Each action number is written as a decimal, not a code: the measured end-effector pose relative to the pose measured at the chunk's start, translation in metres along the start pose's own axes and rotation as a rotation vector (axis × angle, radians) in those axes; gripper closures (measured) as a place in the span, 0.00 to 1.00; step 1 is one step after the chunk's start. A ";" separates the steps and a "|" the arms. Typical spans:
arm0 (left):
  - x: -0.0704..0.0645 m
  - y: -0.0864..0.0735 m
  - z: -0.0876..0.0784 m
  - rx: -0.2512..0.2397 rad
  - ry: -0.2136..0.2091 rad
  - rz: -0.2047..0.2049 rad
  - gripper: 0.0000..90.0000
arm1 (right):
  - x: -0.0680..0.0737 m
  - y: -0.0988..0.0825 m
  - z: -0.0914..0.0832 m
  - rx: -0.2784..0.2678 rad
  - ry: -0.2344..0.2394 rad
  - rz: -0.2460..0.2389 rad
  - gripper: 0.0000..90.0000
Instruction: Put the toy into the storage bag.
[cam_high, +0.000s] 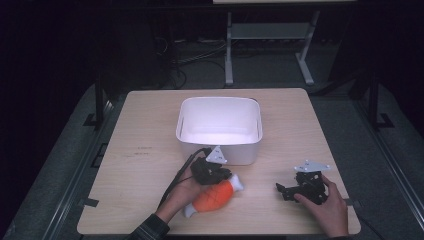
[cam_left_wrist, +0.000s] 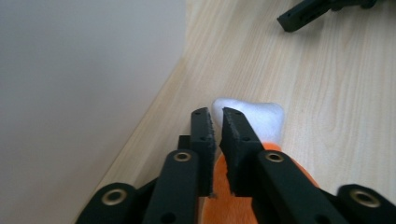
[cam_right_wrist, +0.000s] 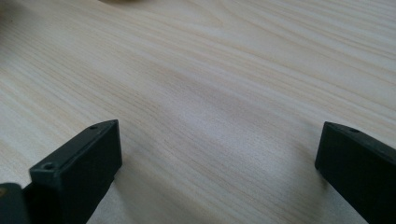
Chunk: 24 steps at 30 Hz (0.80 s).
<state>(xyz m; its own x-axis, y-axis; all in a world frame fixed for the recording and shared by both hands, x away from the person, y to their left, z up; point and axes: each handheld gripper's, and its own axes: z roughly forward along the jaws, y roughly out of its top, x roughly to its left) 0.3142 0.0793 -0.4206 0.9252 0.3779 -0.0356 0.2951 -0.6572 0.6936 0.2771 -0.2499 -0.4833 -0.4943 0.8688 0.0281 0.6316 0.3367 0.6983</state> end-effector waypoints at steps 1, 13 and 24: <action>0.000 0.000 -0.003 -0.008 0.001 -0.007 0.88 | 0.000 0.000 0.000 0.000 0.000 0.001 0.00; 0.005 -0.003 -0.029 -0.025 -0.021 -0.049 0.58 | 0.000 0.000 0.000 0.000 0.000 0.001 0.00; -0.003 -0.013 -0.042 0.022 -0.057 -0.037 0.20 | 0.000 0.000 0.000 0.000 0.000 0.000 0.00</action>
<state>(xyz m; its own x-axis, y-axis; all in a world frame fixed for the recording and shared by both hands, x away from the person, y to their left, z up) 0.2977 0.1148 -0.3994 0.9253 0.3653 -0.1023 0.3342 -0.6574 0.6753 0.2771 -0.2499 -0.4833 -0.4942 0.8689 0.0284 0.6316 0.3365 0.6985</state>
